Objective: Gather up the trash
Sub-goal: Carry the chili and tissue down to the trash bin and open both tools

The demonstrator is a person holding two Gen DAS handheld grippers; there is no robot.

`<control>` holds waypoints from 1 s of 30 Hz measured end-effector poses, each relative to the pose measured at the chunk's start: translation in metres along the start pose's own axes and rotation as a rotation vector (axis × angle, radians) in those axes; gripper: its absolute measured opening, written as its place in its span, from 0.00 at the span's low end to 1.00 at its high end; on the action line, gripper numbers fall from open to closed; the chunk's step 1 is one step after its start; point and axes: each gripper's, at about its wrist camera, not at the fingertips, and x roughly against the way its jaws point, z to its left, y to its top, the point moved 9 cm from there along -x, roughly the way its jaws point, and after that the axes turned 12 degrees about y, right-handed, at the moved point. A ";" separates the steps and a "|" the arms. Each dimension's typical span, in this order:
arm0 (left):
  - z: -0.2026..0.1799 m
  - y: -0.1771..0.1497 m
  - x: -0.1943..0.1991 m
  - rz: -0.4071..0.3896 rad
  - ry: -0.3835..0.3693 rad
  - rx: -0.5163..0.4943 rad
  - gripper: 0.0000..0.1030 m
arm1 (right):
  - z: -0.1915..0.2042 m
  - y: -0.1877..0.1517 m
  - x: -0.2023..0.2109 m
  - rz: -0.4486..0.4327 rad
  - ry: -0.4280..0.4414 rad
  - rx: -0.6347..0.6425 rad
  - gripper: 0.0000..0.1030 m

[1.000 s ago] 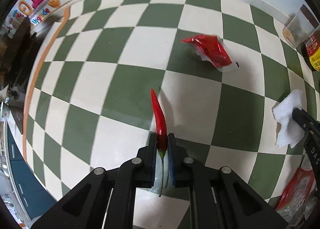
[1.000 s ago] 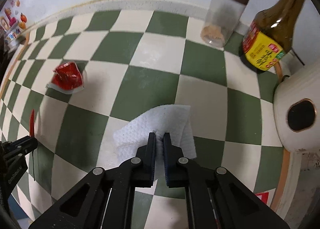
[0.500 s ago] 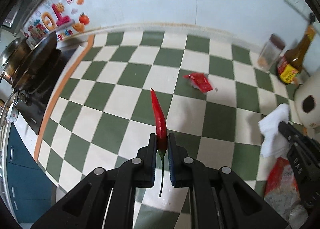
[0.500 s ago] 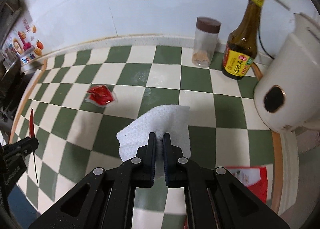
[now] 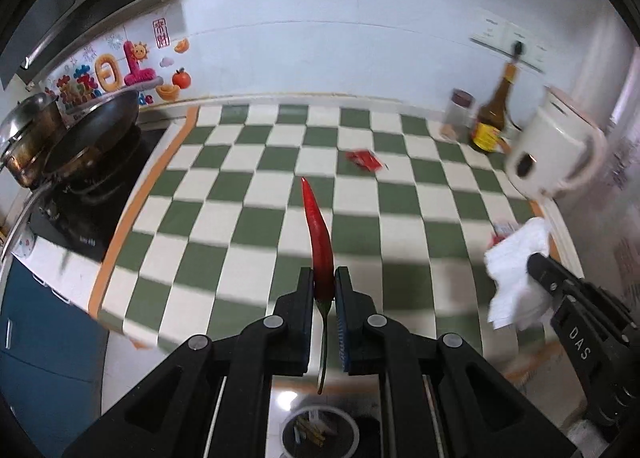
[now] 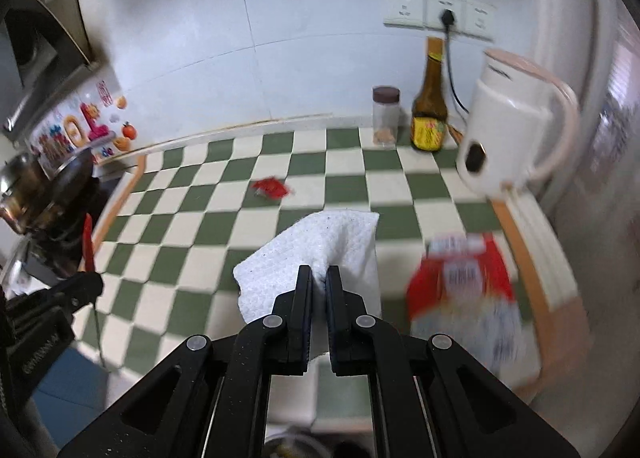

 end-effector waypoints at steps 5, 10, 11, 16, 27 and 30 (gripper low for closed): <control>0.020 -0.069 0.016 0.064 -0.052 -0.043 0.08 | 0.027 -0.084 0.046 0.019 0.011 -0.089 0.07; 0.027 -0.145 -0.002 0.191 -0.069 -0.076 0.08 | 0.032 -0.177 0.063 0.117 -0.006 -0.123 0.07; 0.027 -0.161 -0.009 0.228 -0.076 -0.072 0.08 | 0.030 -0.193 0.062 0.140 -0.004 -0.130 0.07; 0.017 -0.237 -0.055 0.375 -0.079 -0.098 0.08 | 0.014 -0.286 0.033 0.291 0.025 -0.180 0.07; -0.036 -0.458 -0.257 0.788 -0.156 -0.123 0.08 | -0.062 -0.551 -0.129 0.627 0.066 -0.344 0.07; -0.046 -0.514 -0.313 0.881 -0.165 -0.130 0.08 | -0.076 -0.622 -0.179 0.701 0.079 -0.376 0.07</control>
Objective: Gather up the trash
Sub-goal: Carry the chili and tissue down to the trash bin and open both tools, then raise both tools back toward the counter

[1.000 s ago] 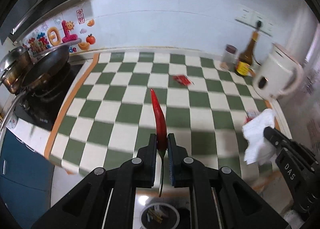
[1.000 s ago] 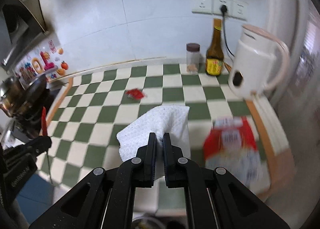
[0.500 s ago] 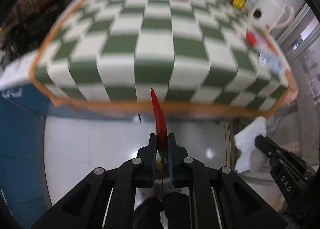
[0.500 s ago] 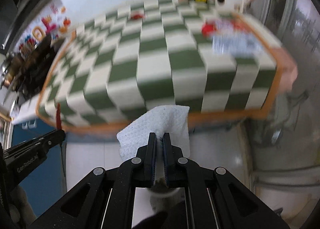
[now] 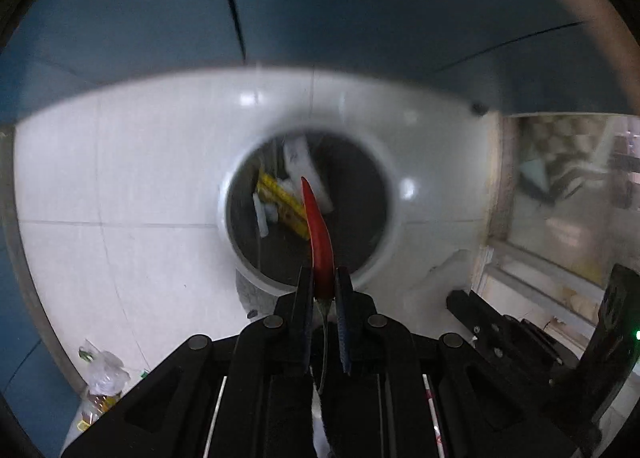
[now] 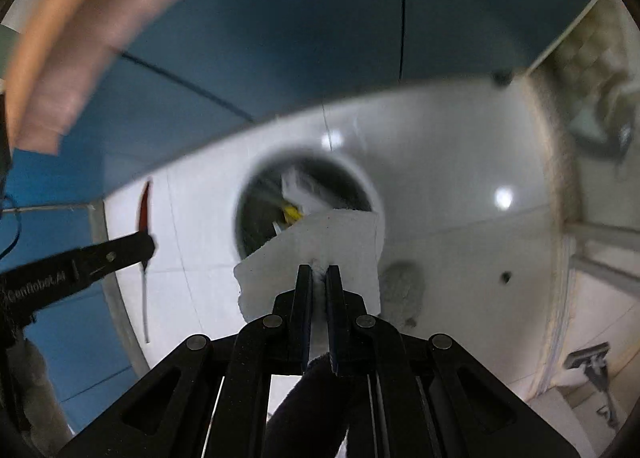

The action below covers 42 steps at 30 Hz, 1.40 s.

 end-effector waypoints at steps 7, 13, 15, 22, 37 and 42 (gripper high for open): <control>0.001 0.006 -0.108 0.116 0.015 -0.027 0.09 | -0.058 -0.014 -0.126 0.094 -0.011 -0.035 0.07; 0.021 0.009 -0.115 0.071 0.039 0.022 0.48 | -0.075 -0.007 -0.160 0.132 -0.026 -0.045 0.12; 0.029 0.009 -0.109 0.043 0.080 0.031 0.92 | -0.073 -0.006 -0.159 0.138 -0.033 -0.038 0.28; 0.054 0.008 -0.076 -0.023 0.121 0.052 0.96 | -0.056 0.002 -0.141 0.107 -0.071 0.002 0.67; 0.067 -0.043 0.063 -0.154 0.234 0.057 0.96 | -0.006 -0.006 -0.013 0.040 -0.175 0.067 1.00; 0.062 -0.070 0.126 -0.189 0.244 0.032 0.96 | 0.028 -0.015 0.059 0.004 -0.182 0.112 1.00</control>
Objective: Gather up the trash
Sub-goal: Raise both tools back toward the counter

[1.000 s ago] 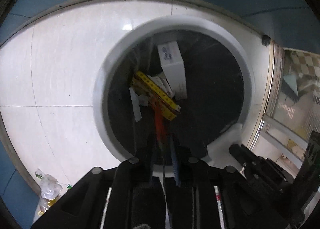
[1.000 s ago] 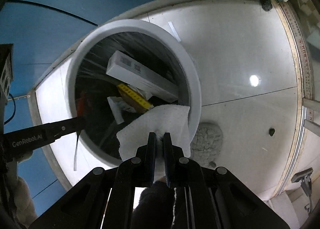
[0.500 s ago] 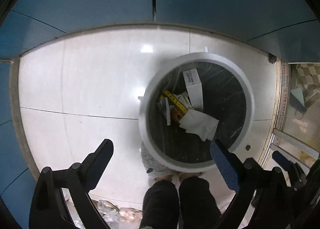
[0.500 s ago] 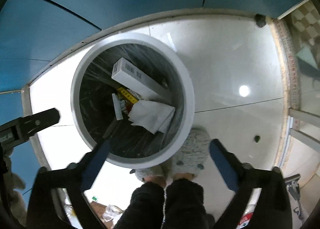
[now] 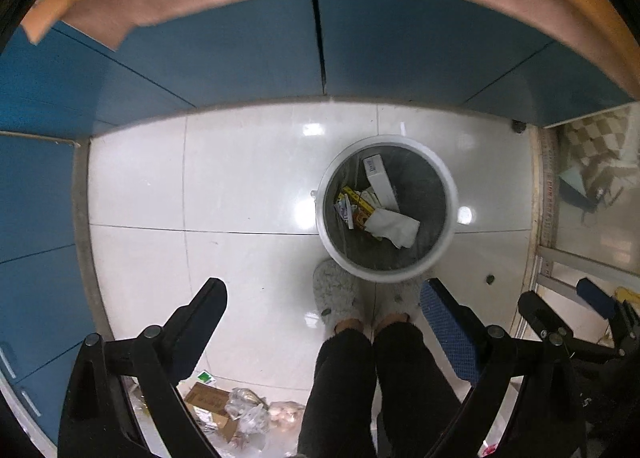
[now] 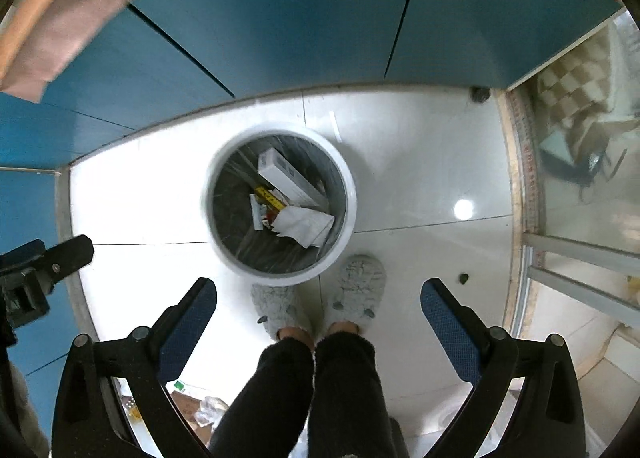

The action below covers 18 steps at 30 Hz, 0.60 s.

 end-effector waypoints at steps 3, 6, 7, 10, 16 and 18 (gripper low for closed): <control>0.005 -0.009 0.045 -0.037 -0.005 -0.016 0.96 | 0.014 -0.004 0.050 -0.026 -0.002 0.012 1.00; 0.010 -0.018 0.087 -0.068 -0.017 -0.023 0.96 | 0.027 -0.010 0.105 -0.057 0.006 0.016 1.00; 0.012 -0.020 0.098 -0.075 -0.023 -0.023 0.96 | 0.031 -0.012 0.122 -0.067 0.004 0.016 1.00; 0.018 -0.028 0.133 -0.098 -0.043 -0.010 0.96 | 0.043 -0.020 0.169 -0.089 0.011 0.012 1.00; 0.039 -0.038 0.197 -0.174 -0.060 -0.016 0.96 | 0.065 -0.036 0.261 -0.151 0.030 0.028 1.00; 0.047 -0.039 0.215 -0.205 -0.050 -0.010 0.96 | 0.072 -0.041 0.282 -0.166 0.033 0.044 1.00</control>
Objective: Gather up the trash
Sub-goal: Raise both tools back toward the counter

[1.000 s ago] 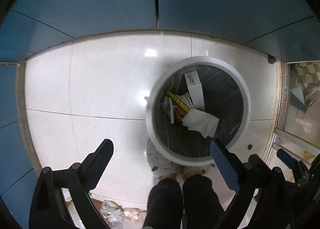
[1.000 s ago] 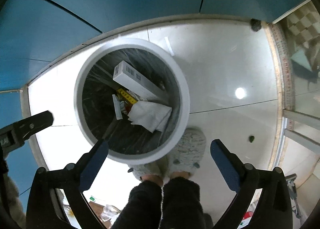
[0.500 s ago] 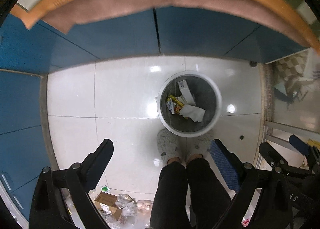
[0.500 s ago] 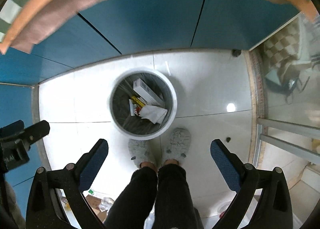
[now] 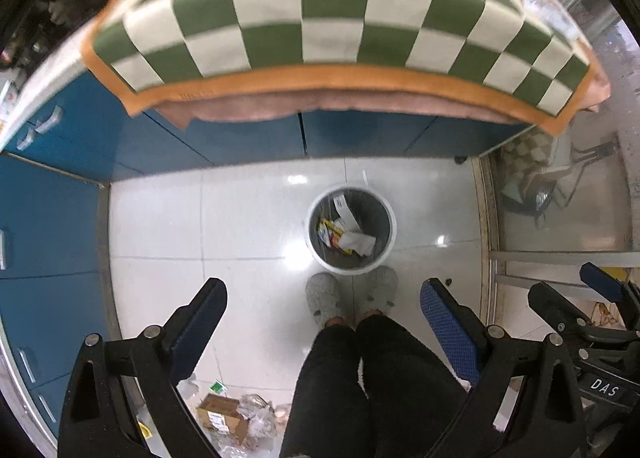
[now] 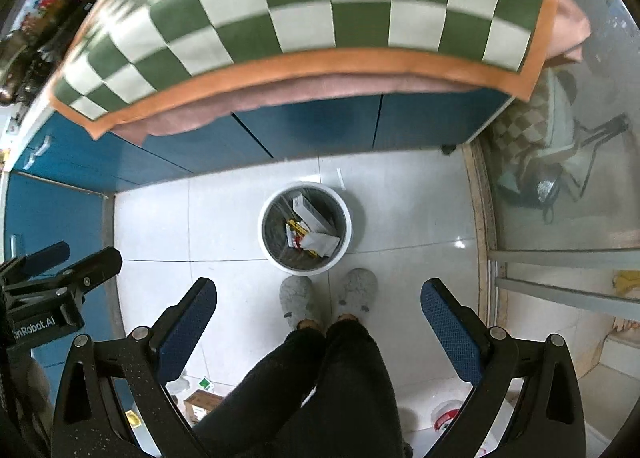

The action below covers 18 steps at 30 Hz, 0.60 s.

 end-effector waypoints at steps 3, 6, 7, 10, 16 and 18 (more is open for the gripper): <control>0.008 0.007 0.027 -0.055 -0.004 0.009 0.96 | 0.016 0.002 0.026 -0.027 0.004 0.019 1.00; 0.020 0.019 0.059 -0.118 -0.007 0.031 0.96 | 0.030 0.011 0.051 -0.070 0.020 0.022 1.00; 0.022 0.026 0.067 -0.149 0.001 0.036 0.96 | 0.035 0.017 0.062 -0.098 0.034 0.025 1.00; 0.034 0.052 0.087 -0.217 0.048 0.070 0.96 | 0.043 0.038 0.081 -0.173 0.047 0.021 1.00; 0.052 0.128 0.121 -0.366 0.132 0.179 0.99 | 0.029 0.108 0.126 -0.308 0.123 -0.086 1.00; 0.053 0.154 0.124 -0.389 0.179 0.200 1.00 | 0.015 0.134 0.137 -0.338 0.117 -0.111 1.00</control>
